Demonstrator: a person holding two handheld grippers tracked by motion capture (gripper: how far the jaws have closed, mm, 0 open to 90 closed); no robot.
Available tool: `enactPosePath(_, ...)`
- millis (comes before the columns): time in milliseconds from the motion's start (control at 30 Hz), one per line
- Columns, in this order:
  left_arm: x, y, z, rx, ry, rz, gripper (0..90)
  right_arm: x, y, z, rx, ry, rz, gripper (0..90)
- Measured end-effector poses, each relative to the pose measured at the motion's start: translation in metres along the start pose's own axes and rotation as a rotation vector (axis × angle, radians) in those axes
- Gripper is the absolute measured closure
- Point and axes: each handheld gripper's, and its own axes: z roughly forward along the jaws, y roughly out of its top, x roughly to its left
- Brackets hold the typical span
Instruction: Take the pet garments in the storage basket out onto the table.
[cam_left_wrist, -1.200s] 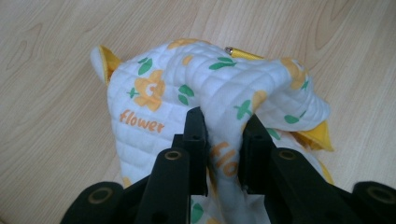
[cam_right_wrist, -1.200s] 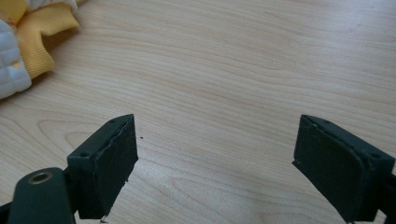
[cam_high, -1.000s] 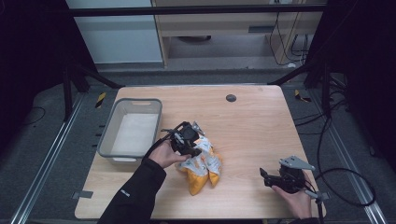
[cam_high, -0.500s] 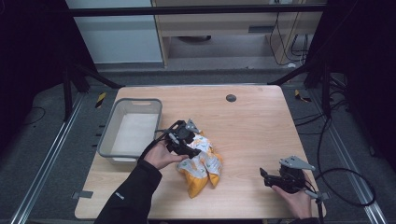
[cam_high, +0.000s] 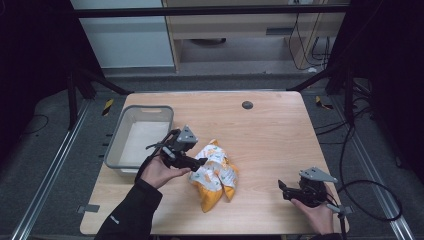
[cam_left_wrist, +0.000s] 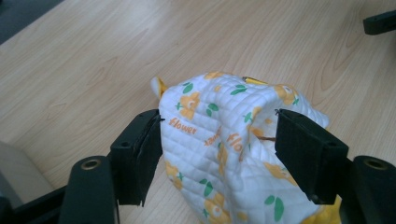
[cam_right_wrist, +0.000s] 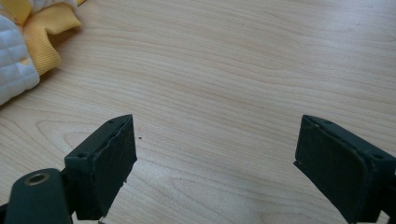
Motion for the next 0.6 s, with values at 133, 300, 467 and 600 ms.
enactPosePath(133, 0.003, -0.02, -0.014, -0.057, 0.028, -0.042, 29.9, 0.0, 0.0, 0.0, -0.001, -0.001, 0.0, 12.2)
enactPosePath(300, 0.005, -0.038, -0.023, -0.098, 0.062, -0.072, 29.4, 0.0, 0.0, 0.0, 0.002, 0.0, 0.007, 12.0)
enactPosePath(467, 0.007, -0.062, -0.03, -0.135, 0.112, -0.117, 29.5, 0.0, -0.001, 0.0, 0.0, -0.001, 0.004, 11.9)
enactPosePath(600, 0.007, -0.081, -0.035, -0.176, 0.145, -0.159, 30.1, 0.0, -0.001, 0.0, 0.001, -0.001, 0.001, 11.7)
